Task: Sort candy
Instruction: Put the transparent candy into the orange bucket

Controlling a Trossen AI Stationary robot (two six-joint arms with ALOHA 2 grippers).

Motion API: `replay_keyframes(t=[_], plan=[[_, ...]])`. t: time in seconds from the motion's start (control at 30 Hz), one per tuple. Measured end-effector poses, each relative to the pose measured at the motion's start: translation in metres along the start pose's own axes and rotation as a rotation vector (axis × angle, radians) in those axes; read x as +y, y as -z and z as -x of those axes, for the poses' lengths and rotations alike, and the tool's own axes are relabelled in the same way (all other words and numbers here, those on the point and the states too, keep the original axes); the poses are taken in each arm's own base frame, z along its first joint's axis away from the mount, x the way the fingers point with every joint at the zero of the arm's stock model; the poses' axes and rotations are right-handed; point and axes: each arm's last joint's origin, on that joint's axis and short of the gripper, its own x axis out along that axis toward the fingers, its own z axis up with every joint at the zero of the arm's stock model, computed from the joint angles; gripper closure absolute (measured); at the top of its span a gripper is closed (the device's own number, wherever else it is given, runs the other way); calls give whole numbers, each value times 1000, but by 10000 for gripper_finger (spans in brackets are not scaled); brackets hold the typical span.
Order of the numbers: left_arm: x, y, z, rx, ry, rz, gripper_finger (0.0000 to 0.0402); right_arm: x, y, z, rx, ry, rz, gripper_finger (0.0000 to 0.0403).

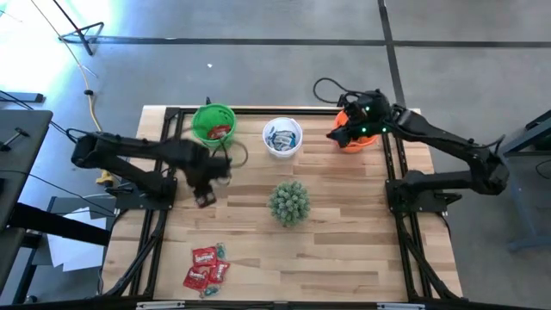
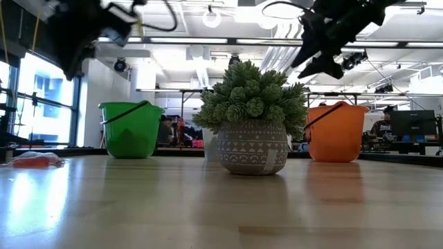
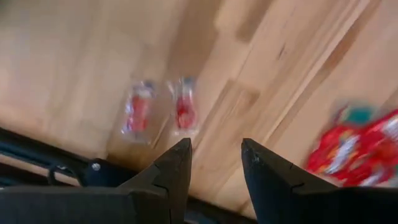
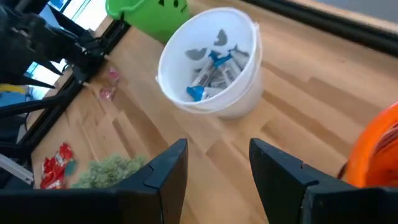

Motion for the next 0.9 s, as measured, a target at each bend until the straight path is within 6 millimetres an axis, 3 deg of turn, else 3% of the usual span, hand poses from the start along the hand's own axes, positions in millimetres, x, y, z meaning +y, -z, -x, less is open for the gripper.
replay_keyframes(t=[0.23, 0.37, 0.57, 0.9], plan=[[-2, 31, -61, 3, 4, -44, 273, 23, 12, -7, 14, 22, 2, 237], [1, 43, -82, 1, 3, -14, 273, 31, 17, -9, 23, 16, -19, 237], [4, 56, -99, -2, 1, -1, 273, 42, 24, -11, 26, 20, -28, 237], [4, 56, -116, -70, 22, 57, 273, 51, 30, -12, 23, 30, -32, 237]])
